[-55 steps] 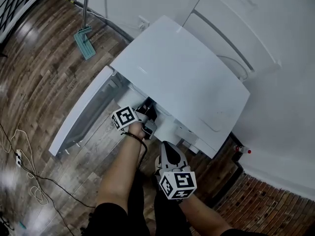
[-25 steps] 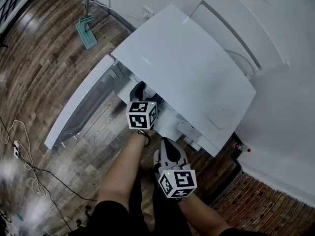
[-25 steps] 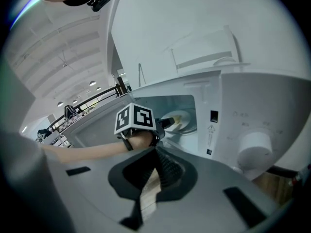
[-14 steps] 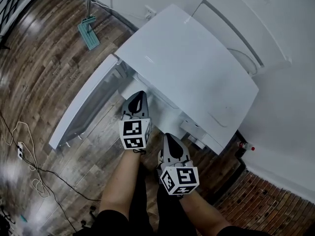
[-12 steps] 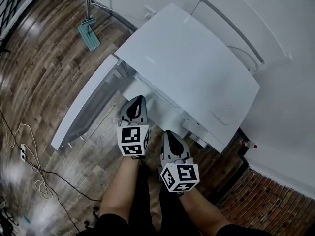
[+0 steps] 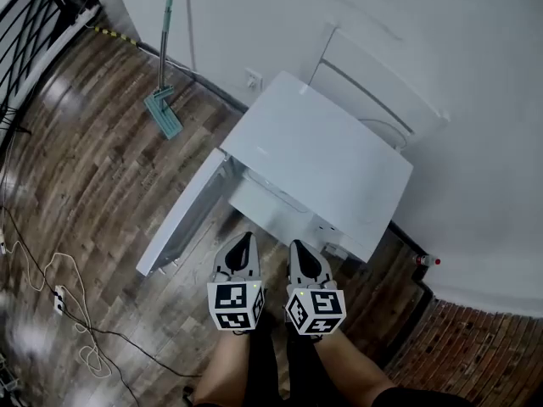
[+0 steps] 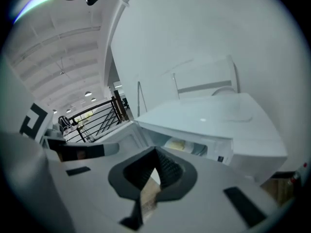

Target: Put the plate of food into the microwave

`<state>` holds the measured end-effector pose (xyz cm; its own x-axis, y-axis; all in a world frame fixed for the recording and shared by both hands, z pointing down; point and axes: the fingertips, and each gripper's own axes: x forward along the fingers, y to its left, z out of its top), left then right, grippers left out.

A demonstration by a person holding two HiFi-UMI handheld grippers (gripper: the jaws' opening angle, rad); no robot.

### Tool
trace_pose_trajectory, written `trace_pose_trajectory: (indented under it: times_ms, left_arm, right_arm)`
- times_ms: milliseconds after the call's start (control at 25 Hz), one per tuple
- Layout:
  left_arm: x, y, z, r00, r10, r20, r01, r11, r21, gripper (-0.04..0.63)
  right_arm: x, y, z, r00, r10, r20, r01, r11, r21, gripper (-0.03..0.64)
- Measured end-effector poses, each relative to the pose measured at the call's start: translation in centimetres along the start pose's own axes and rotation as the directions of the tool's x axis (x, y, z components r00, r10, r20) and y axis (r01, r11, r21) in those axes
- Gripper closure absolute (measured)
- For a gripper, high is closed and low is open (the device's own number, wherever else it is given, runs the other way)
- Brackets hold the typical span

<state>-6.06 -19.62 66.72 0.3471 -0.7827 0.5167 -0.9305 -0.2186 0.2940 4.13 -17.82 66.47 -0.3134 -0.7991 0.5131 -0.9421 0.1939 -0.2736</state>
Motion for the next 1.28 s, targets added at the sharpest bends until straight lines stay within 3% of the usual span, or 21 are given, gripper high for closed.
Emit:
trace_pose_trajectory:
  times_ms: [240,360,520,600,840,1080,1280]
  left_arm:
    - [-6.0,-4.6,11.1,0.994,-0.068,0.082,0.066,0.997,0.029,0.598]
    - [-9.4,-6.3,16.8,0.991,-0.067,0.114,0.059,0.996,0.069,0.598]
    - [-14.3,-7.4,25.1,0.982,-0.051,0.18,0.026,0.99,0.139,0.598]
    - [-16.4,-8.7,27.4,0.979,-0.069,0.194,0.038,0.987,0.156,0.598]
    - [-20.0,-13.7,31.0,0.961,-0.153,0.23,0.088,0.959,0.271,0.598]
    - [-21.7,-15.7,33.8,0.938,-0.207,0.278,0.097,0.927,0.362,0.598]
    - [-21.5,-15.4,33.6,0.94,-0.221,0.26,0.117,0.924,0.363,0.598]
  right_arm:
    - [-5.8,3.8,11.1,0.994,-0.002,0.105,0.009,0.998,-0.062,0.606]
    - [-9.5,5.7,17.7,0.987,0.011,0.163,0.005,0.995,-0.1,0.606]
    - [-14.2,9.1,27.1,0.957,0.049,0.287,-0.016,0.993,-0.115,0.606]
    - [-16.3,9.8,30.0,0.943,0.043,0.33,-0.005,0.993,-0.114,0.606]
    - [-21.2,10.5,33.6,0.92,0.026,0.391,0.035,0.988,-0.148,0.606]
    - [-22.9,11.3,35.0,0.904,0.031,0.427,0.036,0.988,-0.149,0.606]
    - [-21.7,11.8,34.5,0.911,0.036,0.41,0.024,0.99,-0.139,0.606]
